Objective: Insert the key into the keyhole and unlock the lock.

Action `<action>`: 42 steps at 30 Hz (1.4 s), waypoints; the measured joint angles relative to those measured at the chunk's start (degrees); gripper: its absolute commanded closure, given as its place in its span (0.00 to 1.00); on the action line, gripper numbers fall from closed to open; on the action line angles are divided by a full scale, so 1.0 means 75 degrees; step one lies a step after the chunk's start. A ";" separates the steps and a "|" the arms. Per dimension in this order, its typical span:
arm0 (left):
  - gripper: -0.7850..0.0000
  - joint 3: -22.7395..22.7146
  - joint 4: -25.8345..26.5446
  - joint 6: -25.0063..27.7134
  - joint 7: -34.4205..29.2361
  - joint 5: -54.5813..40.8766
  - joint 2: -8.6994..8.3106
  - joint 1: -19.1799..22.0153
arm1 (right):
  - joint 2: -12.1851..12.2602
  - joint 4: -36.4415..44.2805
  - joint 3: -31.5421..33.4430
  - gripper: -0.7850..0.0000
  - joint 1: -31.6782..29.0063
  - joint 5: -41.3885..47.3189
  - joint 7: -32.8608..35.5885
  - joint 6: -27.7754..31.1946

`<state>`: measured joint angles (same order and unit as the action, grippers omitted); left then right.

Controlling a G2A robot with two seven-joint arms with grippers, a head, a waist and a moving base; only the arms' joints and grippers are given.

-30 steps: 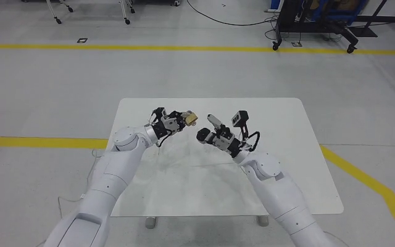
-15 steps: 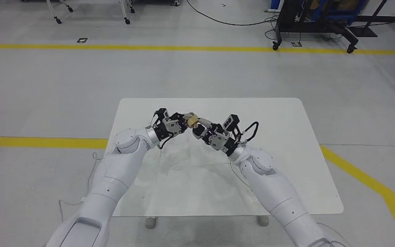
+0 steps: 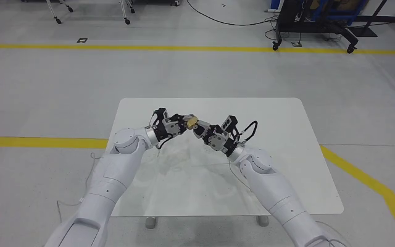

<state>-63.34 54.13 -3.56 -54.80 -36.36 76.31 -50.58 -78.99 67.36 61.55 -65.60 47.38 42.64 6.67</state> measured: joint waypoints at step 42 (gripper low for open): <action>1.00 -0.0031 -0.0199 0.0012 0.0047 -0.0023 0.0009 0.0121 | -0.0069 0.0102 0.0082 1.00 -0.0131 0.0089 0.0080 -0.0158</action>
<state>-63.58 52.63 -3.47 -54.45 -36.54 76.38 -49.67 -79.51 68.12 62.16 -66.58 48.05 43.24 5.49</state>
